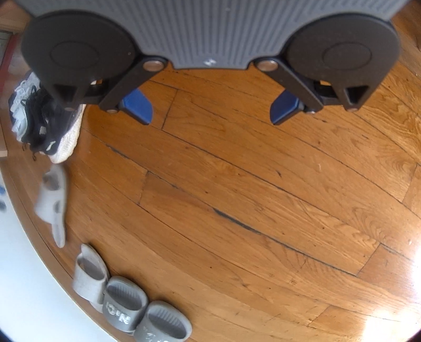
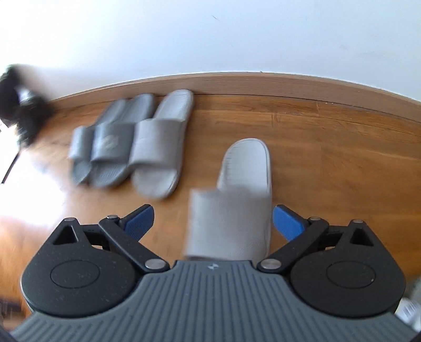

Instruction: Organize scattered shoes

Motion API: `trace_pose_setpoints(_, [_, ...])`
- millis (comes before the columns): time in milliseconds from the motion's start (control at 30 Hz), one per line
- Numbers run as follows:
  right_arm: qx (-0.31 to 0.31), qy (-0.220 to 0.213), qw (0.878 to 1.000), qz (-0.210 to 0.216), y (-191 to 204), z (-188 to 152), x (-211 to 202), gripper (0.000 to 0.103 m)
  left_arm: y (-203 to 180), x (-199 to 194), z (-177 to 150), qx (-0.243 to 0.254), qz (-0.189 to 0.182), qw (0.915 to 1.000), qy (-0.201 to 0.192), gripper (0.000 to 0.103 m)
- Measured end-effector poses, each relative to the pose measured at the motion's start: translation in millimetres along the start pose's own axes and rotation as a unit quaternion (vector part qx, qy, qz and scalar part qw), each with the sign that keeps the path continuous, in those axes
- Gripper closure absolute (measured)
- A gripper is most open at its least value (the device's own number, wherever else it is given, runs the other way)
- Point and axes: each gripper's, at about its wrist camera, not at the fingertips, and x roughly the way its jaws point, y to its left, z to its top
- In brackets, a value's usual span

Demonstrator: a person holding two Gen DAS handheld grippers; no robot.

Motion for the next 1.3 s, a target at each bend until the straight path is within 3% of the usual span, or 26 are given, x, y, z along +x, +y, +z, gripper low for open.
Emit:
trace_pose_setpoints(133, [0.006,-0.009,1.000,-0.027,-9,-22,-9,0.004,-10,-8,-7,0.010,-0.002,0.9998,-0.015,0.006])
trace_pose_setpoints(300, [0.023,0.049,0.998,-0.027,-24,-22,43,0.001,-13,-9,-11,0.017,-0.001,0.9998,-0.013,0.006])
trace_pose_setpoints(500, [-0.040,0.103,0.992,-0.052,-3,-35,99,0.001,-1,1,1,-0.012,0.009,0.9999,-0.004,0.006])
trace_pose_setpoints(567, [-0.047,0.107,0.990,-0.079,0,-34,118,0.011,1,4,7,-0.015,0.012,0.9998,-0.001,0.006])
trace_pose_setpoints(600, [-0.044,0.102,0.990,-0.086,0,-32,124,0.008,2,5,8,-0.015,0.013,0.9998,0.000,0.006])
trace_pose_setpoints(700, [-0.050,0.066,0.992,-0.093,5,-18,133,0.014,5,10,13,-0.017,0.020,0.9996,0.008,0.006])
trace_pose_setpoints(933, [-0.028,0.002,0.996,-0.090,12,42,173,0.014,7,22,16,-0.017,0.022,0.9992,0.028,0.006])
trace_pose_setpoints(1033, [-0.011,-0.008,0.996,-0.092,19,55,181,0.014,3,22,12,-0.005,0.017,0.9993,0.034,0.006])
trace_pose_setpoints(1300, [-0.040,-0.006,0.993,-0.109,53,74,195,0.010,3,18,6,0.000,0.011,0.9994,0.033,0.006])
